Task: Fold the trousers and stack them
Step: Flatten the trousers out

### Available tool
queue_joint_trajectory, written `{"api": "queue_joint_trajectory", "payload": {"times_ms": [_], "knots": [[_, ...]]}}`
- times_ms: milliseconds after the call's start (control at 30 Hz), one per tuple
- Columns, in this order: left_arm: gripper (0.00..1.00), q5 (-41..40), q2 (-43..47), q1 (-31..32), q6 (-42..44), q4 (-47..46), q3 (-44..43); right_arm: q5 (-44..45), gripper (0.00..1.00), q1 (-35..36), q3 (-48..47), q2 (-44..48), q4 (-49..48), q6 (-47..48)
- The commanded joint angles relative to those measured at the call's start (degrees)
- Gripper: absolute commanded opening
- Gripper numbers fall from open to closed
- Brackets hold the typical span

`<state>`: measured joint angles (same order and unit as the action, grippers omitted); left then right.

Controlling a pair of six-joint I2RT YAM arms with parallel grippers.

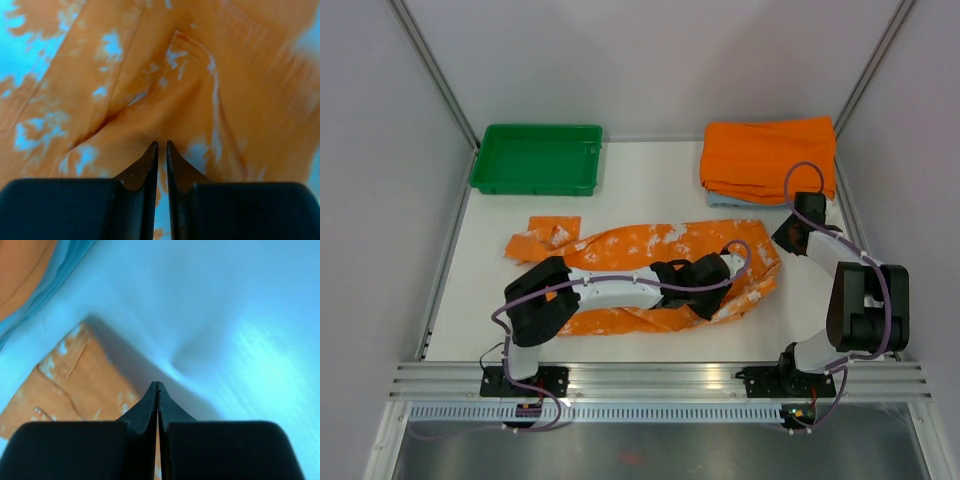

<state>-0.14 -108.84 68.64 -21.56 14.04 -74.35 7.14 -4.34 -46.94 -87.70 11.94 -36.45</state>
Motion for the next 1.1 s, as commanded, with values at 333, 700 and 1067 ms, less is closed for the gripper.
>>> {"api": "queue_joint_trajectory", "payload": {"times_ms": [333,700,1067], "knots": [[0.19,17.55,-8.40,8.26,15.41,1.77,-12.39,-11.62,0.00,-3.92,0.54,3.85,-2.29,4.89],[0.18,1.82,-1.48,2.05,4.09,-0.94,-6.18,-11.00,0.00,-3.84,-3.24,15.18,6.34,9.37],[0.22,-11.46,13.92,-17.39,-7.26,1.51,7.46,-22.09,0.00,10.01,-4.65,2.29,1.67,8.50]]}}
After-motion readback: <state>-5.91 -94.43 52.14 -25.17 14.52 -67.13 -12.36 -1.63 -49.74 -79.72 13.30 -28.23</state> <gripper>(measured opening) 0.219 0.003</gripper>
